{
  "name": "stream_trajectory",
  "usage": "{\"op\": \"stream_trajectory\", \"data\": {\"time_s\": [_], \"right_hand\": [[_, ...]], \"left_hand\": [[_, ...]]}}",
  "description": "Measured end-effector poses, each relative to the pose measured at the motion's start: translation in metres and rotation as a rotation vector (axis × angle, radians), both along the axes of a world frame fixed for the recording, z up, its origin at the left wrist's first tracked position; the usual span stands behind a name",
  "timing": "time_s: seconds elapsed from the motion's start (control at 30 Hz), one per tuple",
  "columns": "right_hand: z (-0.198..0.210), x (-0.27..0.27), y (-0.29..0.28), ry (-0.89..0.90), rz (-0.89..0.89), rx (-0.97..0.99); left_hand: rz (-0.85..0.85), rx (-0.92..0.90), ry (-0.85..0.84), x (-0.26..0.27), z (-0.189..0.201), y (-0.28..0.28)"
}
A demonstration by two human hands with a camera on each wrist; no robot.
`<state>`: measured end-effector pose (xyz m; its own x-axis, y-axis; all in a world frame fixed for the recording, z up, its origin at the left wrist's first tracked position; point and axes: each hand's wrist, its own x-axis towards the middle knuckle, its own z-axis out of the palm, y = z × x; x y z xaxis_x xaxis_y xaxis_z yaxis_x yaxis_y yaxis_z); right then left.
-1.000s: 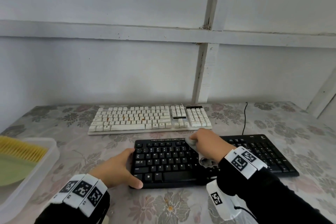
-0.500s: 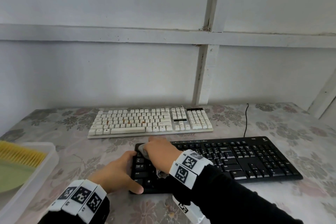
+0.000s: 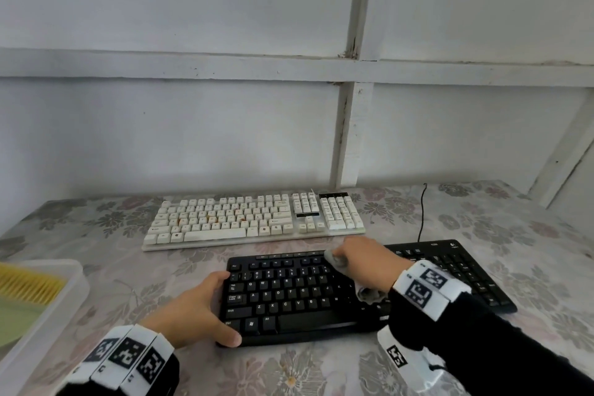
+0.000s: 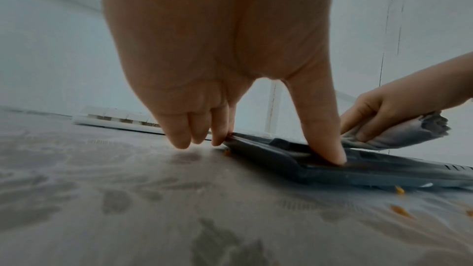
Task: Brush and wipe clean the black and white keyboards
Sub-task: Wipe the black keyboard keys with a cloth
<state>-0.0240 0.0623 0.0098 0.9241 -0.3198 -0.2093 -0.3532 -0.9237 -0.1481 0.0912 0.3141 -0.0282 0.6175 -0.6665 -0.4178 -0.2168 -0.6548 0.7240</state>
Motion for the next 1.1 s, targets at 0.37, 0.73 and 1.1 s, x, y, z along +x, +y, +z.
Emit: {"op": "stream_trajectory", "data": {"time_s": [0.37, 0.73, 1.1], "right_hand": [[-0.012, -0.031, -0.05, -0.099, -0.011, 0.011], [-0.007, -0.082, -0.11, -0.121, -0.217, -0.041], [0.005, -0.05, -0.081, -0.117, -0.153, 0.115]], "left_hand": [[-0.015, -0.017, 0.036, 0.009, -0.01, 0.003], [-0.008, -0.009, 0.004, 0.009, -0.012, 0.004], [-0.015, 0.002, 0.007, 0.01, -0.009, 0.004]]}}
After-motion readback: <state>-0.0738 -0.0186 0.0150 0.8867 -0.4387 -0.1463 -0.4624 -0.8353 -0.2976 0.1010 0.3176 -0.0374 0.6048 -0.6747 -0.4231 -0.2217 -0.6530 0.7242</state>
